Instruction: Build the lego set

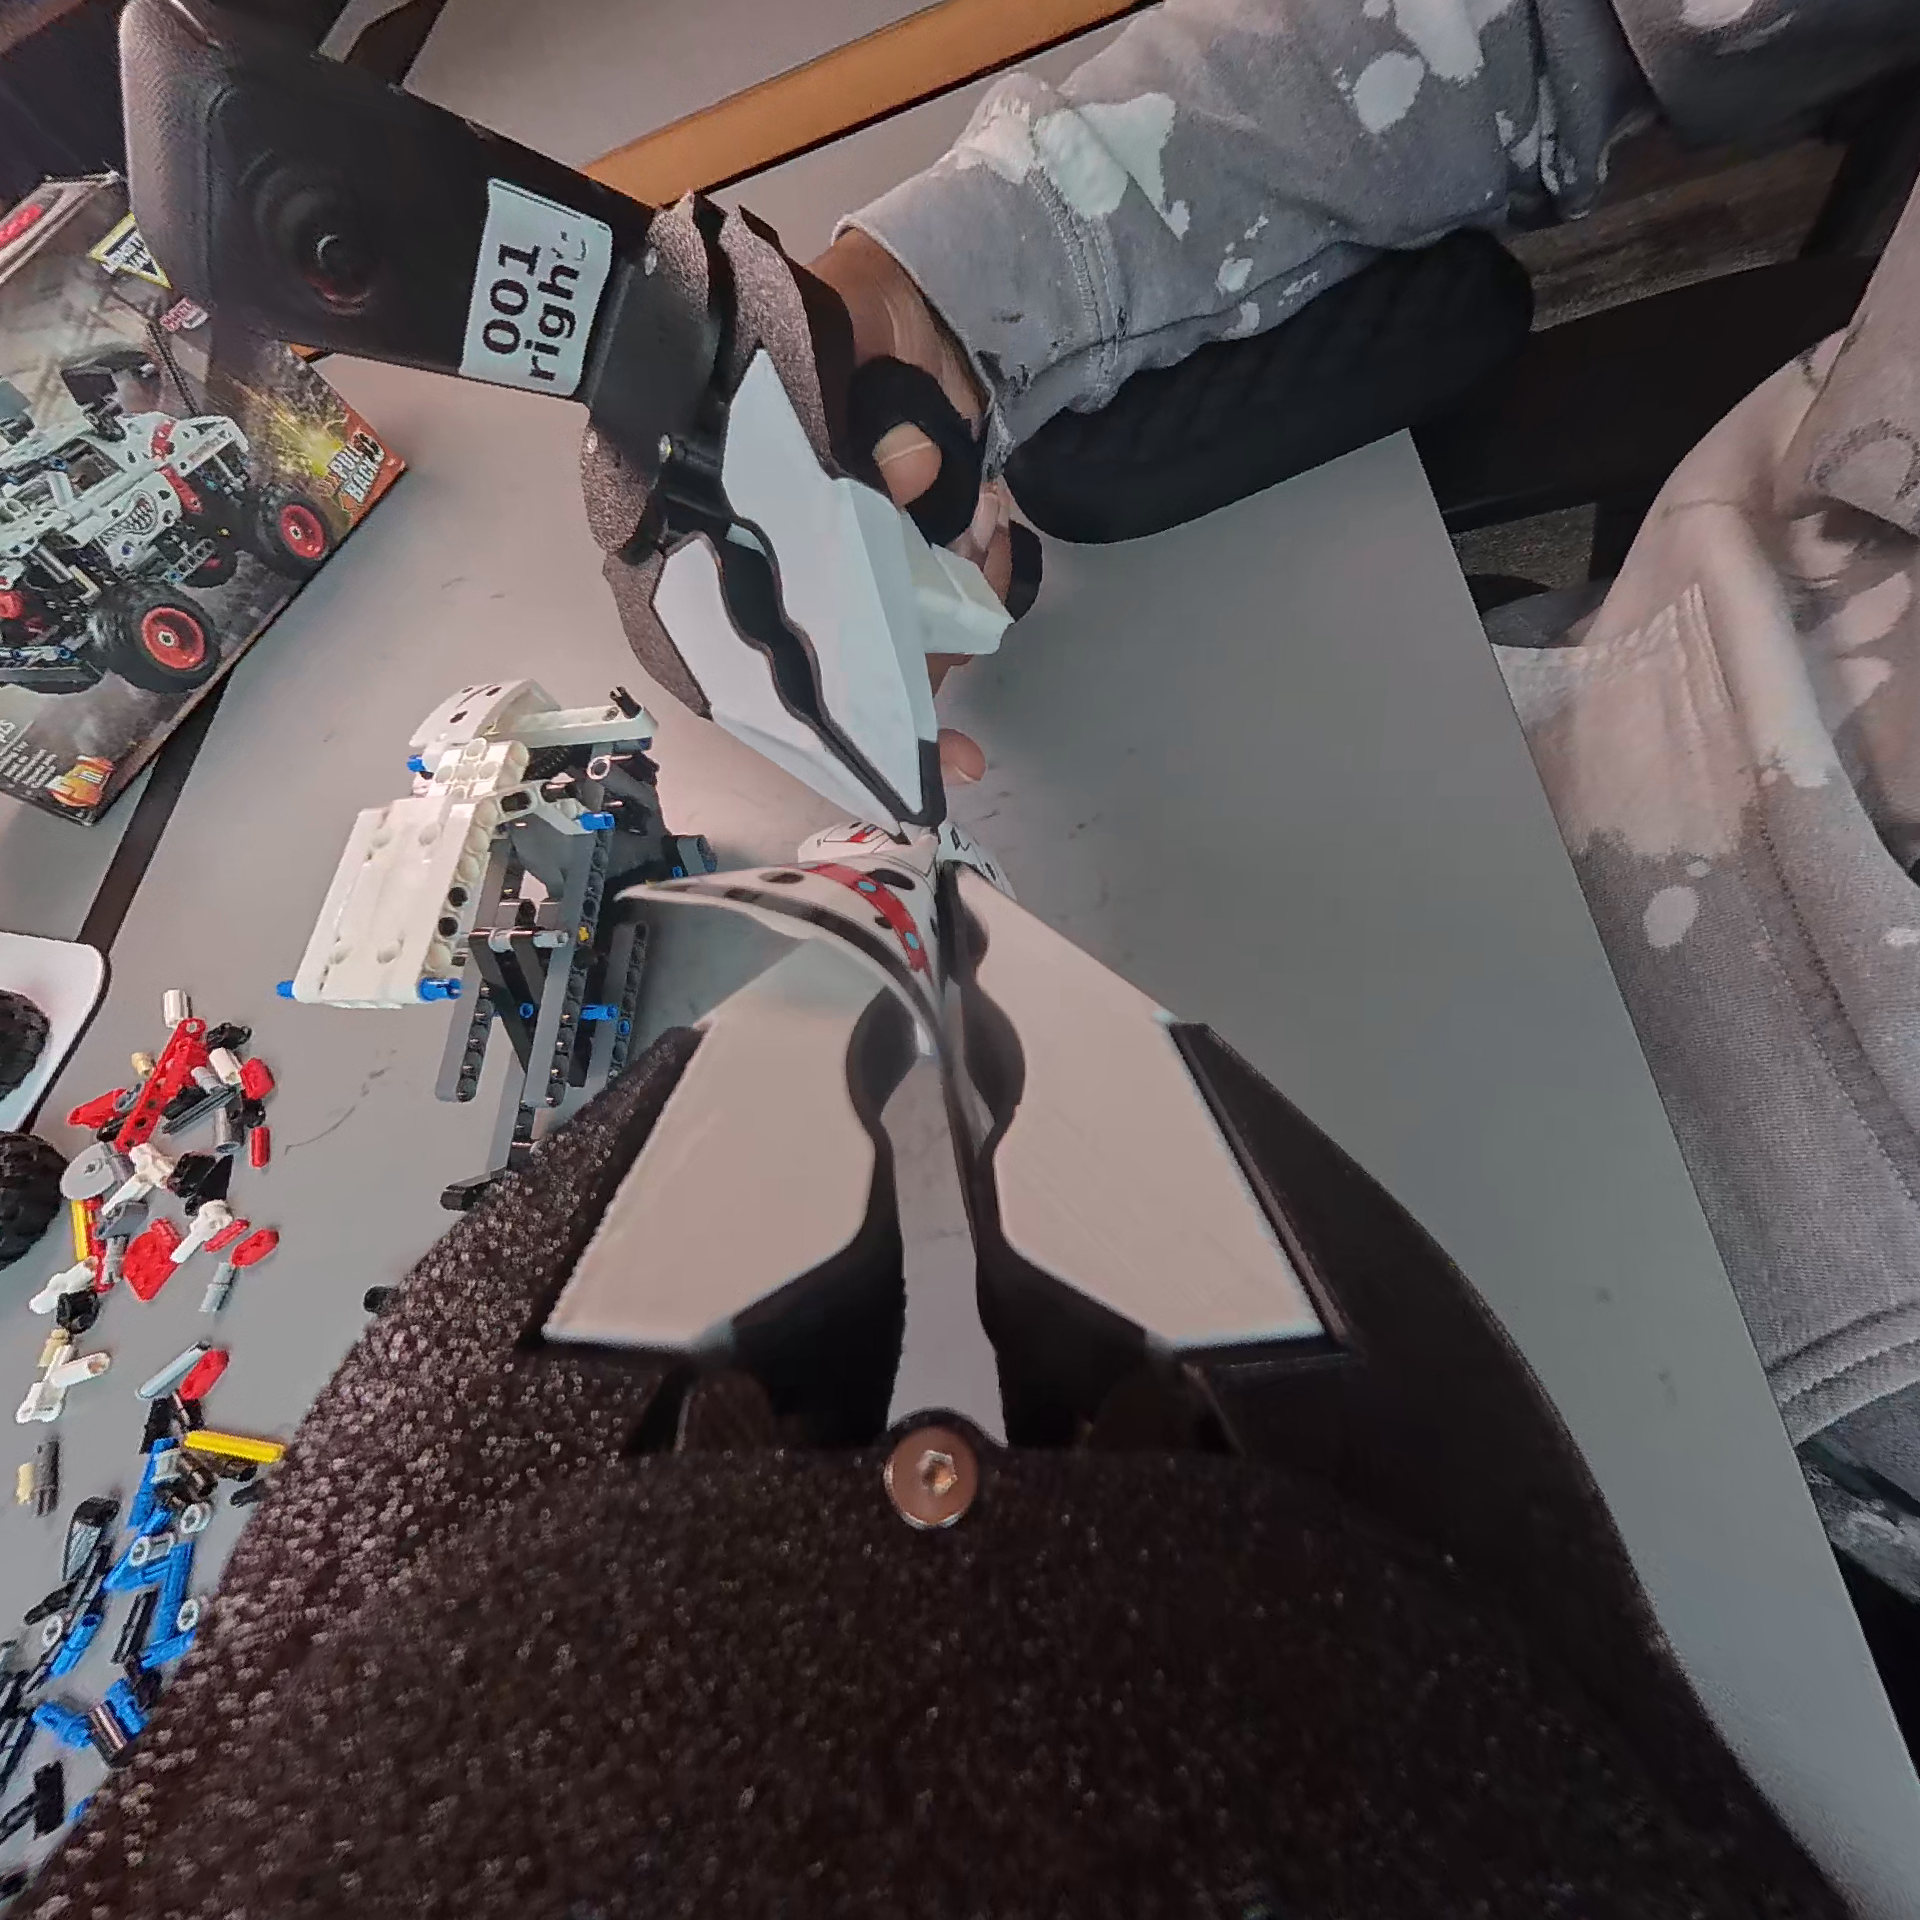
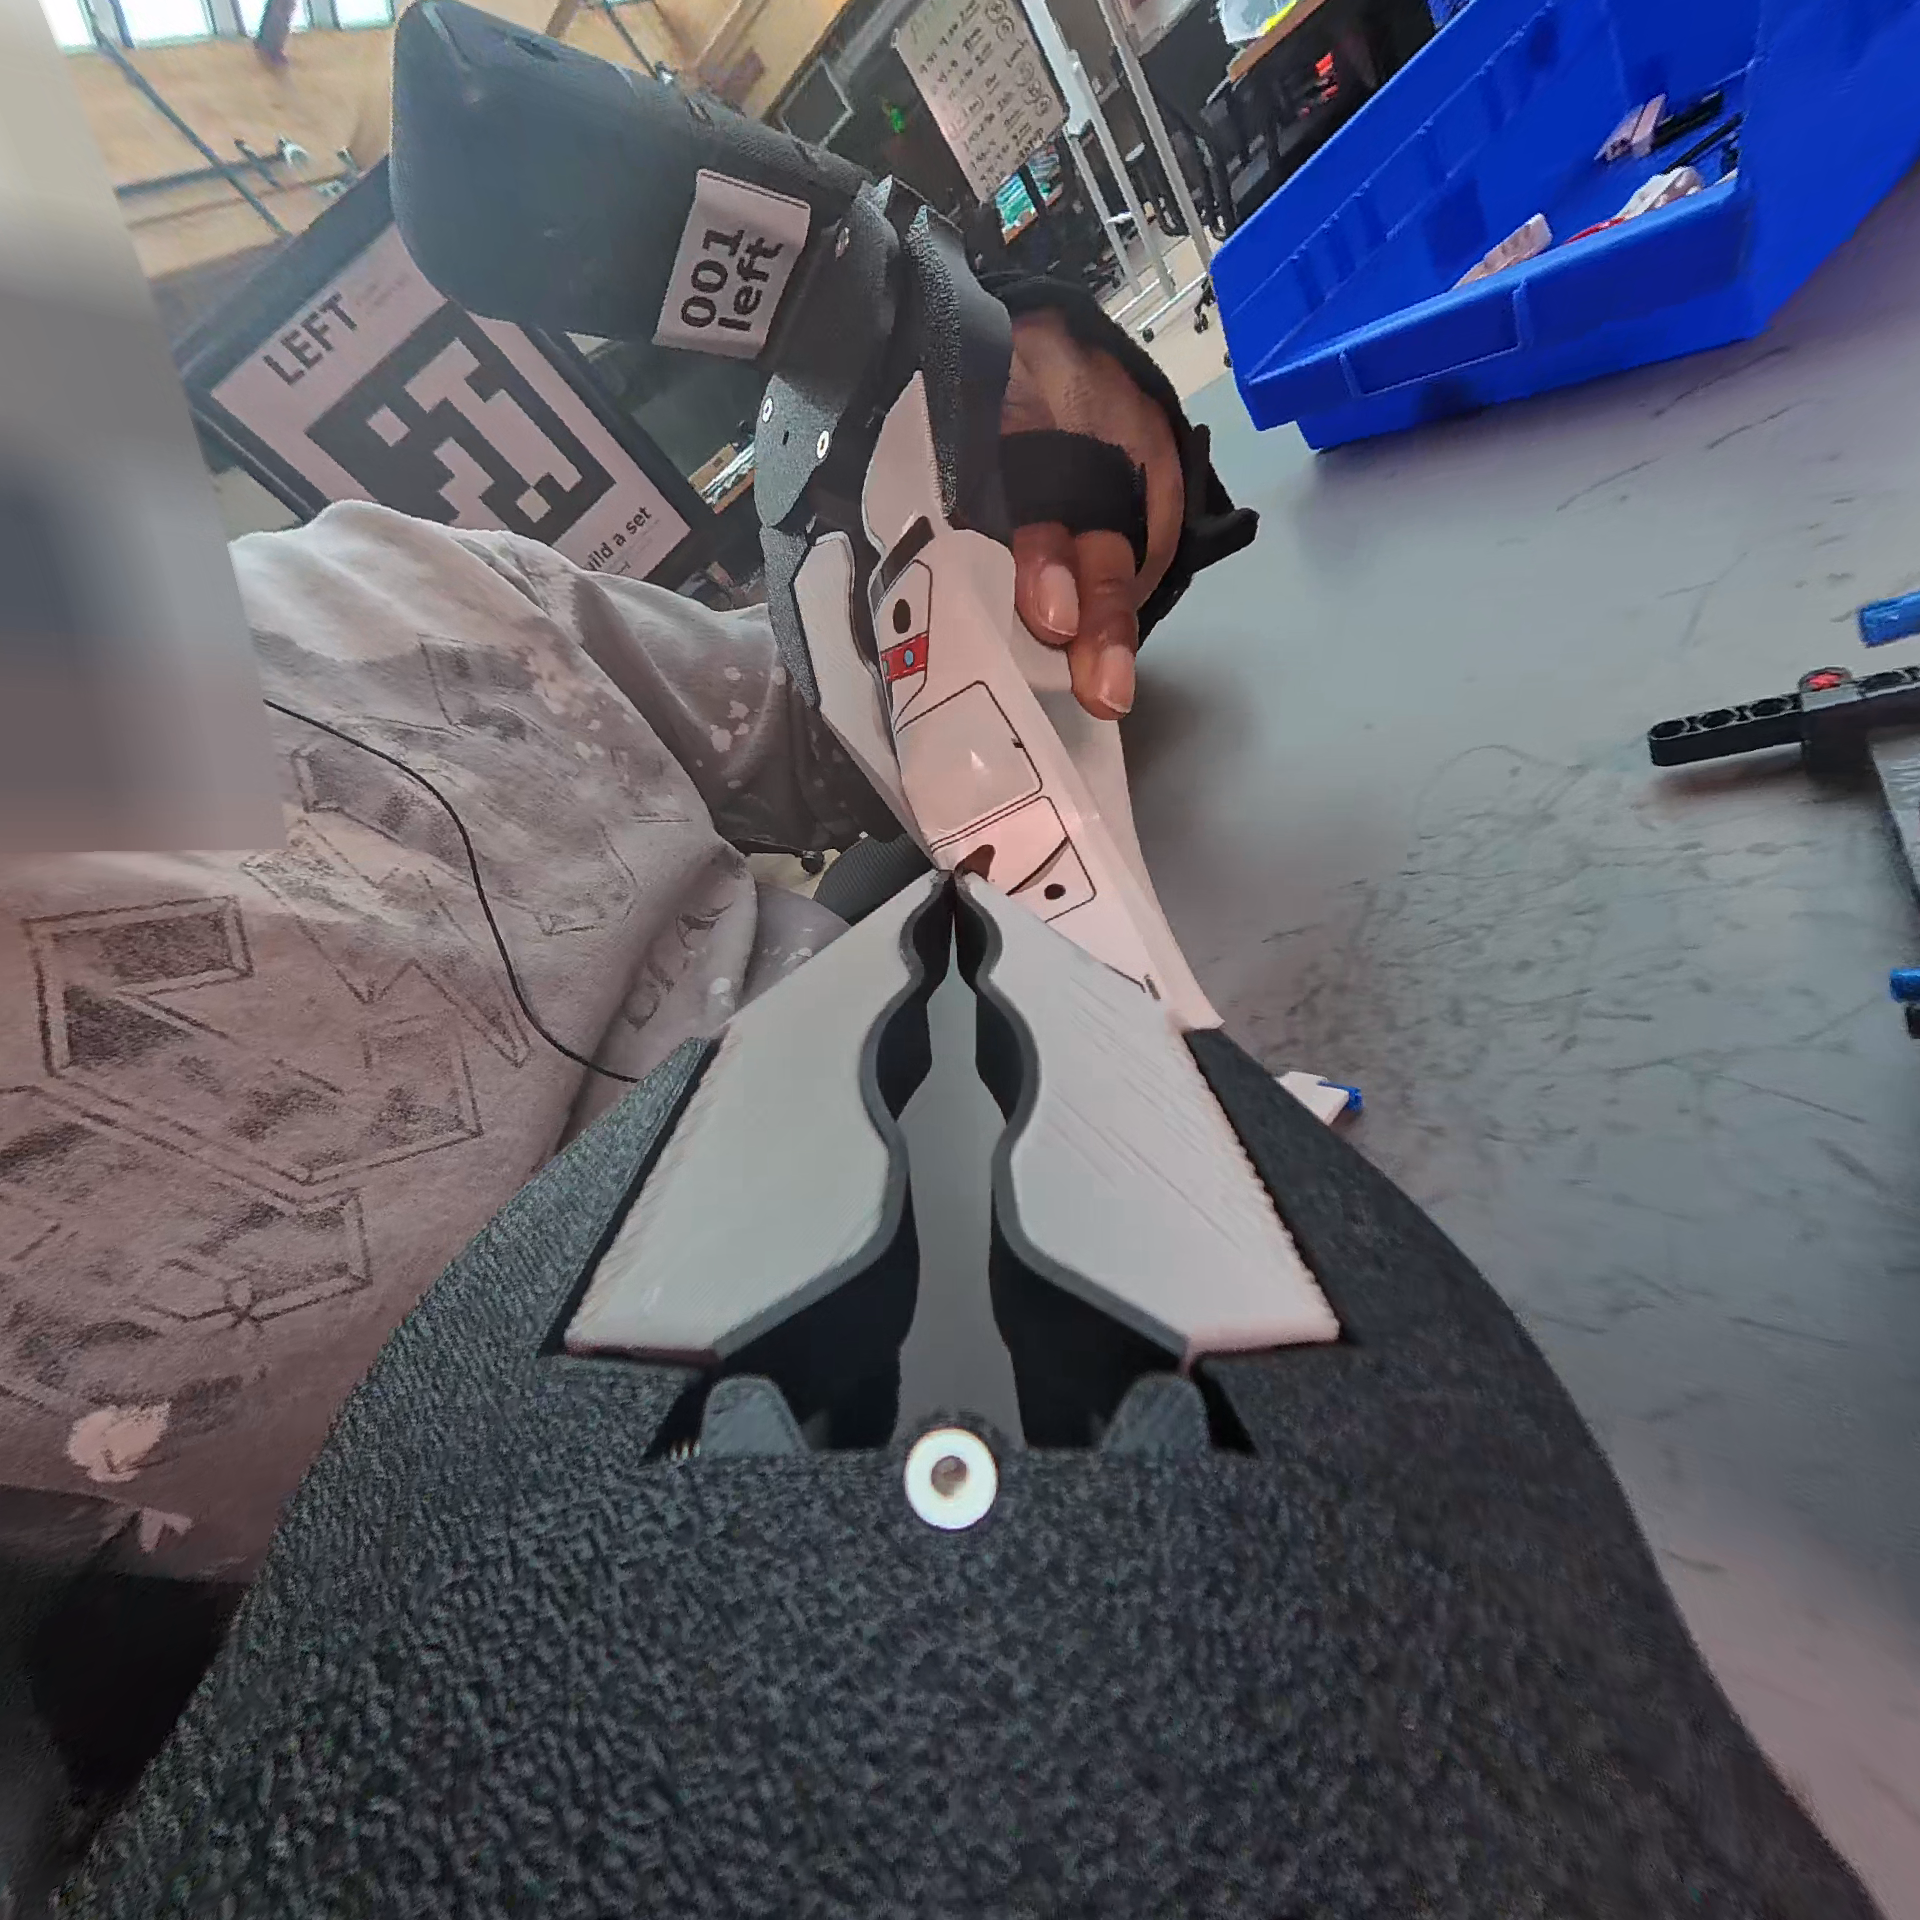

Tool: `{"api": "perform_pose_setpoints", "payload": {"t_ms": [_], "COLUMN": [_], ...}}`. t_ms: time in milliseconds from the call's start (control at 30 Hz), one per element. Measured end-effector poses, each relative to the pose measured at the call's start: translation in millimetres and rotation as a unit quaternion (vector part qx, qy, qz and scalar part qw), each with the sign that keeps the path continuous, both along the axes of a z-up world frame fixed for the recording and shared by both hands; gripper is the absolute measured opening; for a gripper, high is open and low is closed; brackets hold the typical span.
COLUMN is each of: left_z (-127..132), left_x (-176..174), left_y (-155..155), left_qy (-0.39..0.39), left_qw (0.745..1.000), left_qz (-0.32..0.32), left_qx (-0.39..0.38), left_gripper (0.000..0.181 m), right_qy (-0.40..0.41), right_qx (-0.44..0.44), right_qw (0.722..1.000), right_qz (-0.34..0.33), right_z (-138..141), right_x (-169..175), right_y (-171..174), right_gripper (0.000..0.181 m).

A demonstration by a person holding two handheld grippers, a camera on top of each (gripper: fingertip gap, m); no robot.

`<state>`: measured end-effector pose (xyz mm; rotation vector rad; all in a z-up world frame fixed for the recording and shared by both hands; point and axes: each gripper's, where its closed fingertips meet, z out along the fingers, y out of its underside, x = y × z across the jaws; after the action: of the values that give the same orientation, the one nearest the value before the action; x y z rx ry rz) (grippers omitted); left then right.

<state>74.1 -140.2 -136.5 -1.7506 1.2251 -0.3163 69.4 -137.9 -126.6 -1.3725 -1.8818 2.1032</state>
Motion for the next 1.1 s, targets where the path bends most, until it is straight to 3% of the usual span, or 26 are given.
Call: {"api": "perform_pose_setpoints", "payload": {"t_ms": [233,433,633,700,900,1033,1100], "left_z": [0,9,23,34,83,113,101], "left_x": [-2,-6,-30,-46,-141,-235,-282], "left_y": [-1,2,19,28,84,146,181], "left_qy": [0.001,-0.046,-0.161,-0.214,-0.357,-0.470,-0.483], "left_qw": [1.000,0.999,0.985,0.972,0.900,0.808,0.763], "left_qz": [-0.004,0.005,0.056,0.085,0.242,0.337,0.401], "left_qx": [0.002,-0.008,-0.036,-0.041,-0.062,-0.110,-0.154], "left_gripper": [0.001,0.001,0.001,0.001,0.000,0.000,0.000], "right_qy": [-0.004,0.068,0.259,0.284,0.272,0.255,0.245], "right_qx": [-0.021,-0.008,-0.057,-0.020,0.047,0.068,0.084], "right_qw": [0.999,0.996,0.956,0.941,0.918,0.917,0.919], "right_qz": [-0.034,-0.058,-0.127,-0.184,-0.284,-0.298,-0.298], "right_z": [6,29,107,117,111,99,91], "right_x": [0,5,29,31,29,22,18], "right_y": [15,21,45,60,92,96,94], "right_gripper": [0.000,0.000,0.000,0.000,0.000,0.000,0.000]}}
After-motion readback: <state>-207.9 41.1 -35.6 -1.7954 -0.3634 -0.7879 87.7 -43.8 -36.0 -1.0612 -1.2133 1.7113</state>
